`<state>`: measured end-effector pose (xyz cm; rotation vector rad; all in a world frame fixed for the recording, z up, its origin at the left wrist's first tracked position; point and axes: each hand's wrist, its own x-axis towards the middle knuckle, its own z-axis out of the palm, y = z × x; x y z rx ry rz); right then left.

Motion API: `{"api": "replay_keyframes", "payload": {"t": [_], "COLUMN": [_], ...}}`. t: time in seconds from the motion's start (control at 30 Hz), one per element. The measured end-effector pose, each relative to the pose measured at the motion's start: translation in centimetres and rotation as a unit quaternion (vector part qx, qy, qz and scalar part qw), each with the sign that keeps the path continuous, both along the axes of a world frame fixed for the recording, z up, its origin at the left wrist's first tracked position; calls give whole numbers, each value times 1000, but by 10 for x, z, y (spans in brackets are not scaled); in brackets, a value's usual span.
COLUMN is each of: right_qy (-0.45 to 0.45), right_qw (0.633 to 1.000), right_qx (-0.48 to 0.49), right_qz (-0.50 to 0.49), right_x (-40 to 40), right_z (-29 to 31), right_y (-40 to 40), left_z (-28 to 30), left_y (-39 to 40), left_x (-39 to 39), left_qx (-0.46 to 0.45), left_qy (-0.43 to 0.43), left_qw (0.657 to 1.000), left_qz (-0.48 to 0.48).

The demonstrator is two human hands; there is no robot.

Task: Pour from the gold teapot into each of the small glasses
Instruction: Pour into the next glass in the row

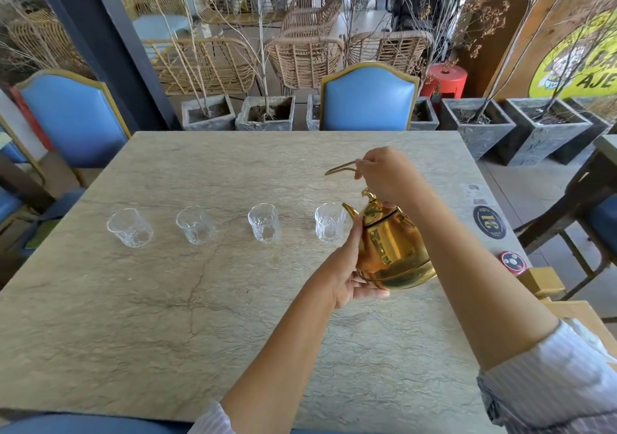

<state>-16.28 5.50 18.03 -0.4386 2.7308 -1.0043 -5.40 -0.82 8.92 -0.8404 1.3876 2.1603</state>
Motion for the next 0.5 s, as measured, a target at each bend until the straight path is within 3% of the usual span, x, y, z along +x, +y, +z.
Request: {"api": "replay_keyframes", "payload": {"t": [0.5], "right_qy": [41], "right_qw": [999], "right_qx": [-3], "right_qz": [-2], "right_x": [3], "right_z": [20], "right_y": [8], "left_z": [15], "left_y": [3], "left_x": [0], "left_qx": [-14], "left_qy": [44], "left_qw": [998], "left_qz": [-38]}}
